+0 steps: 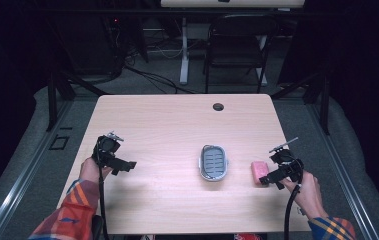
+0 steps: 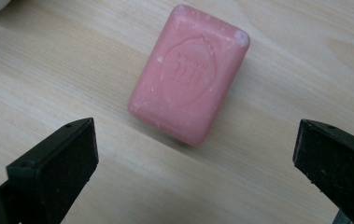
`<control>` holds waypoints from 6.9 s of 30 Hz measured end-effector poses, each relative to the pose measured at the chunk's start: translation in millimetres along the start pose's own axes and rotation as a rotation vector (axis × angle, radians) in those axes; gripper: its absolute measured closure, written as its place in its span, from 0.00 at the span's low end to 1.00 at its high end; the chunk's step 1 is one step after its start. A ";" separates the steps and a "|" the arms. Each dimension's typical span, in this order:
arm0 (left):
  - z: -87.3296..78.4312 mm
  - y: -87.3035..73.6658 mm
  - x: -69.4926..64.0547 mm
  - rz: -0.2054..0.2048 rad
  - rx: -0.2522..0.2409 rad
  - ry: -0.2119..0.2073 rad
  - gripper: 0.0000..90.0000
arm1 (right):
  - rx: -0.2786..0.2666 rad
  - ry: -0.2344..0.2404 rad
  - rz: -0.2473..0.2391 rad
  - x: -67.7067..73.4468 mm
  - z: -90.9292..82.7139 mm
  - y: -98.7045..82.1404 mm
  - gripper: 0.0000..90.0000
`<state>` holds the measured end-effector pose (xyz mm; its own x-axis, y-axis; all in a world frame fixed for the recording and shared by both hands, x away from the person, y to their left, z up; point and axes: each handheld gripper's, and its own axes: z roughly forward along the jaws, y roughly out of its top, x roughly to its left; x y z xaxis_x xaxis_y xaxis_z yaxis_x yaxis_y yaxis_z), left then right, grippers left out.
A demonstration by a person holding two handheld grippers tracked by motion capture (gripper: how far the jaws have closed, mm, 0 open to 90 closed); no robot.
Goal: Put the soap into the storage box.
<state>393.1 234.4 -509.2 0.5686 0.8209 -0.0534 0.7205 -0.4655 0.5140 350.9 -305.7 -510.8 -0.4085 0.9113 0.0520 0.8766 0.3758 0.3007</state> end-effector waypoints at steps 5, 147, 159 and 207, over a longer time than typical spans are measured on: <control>-0.2 0.1 -0.3 -0.002 0.000 0.001 0.00 | 0.004 -0.009 -0.011 5.3 1.5 9.3 0.00; 1.3 1.3 -0.9 0.024 0.000 -0.025 0.00 | 0.084 0.015 -0.042 19.8 3.0 64.1 0.41; 1.8 1.5 -1.1 0.022 -0.002 -0.025 0.00 | 0.071 0.023 -0.055 26.6 -3.7 72.6 0.41; 2.0 2.8 -2.8 0.036 -0.006 -0.026 0.00 | 0.069 0.011 -0.152 52.1 -24.8 109.9 0.42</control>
<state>394.3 230.1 -509.2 0.6040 0.7949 -0.0570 0.6972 -0.4924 0.5209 419.6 -221.1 -451.5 -0.5402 0.8412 0.0214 0.8196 0.5202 0.2401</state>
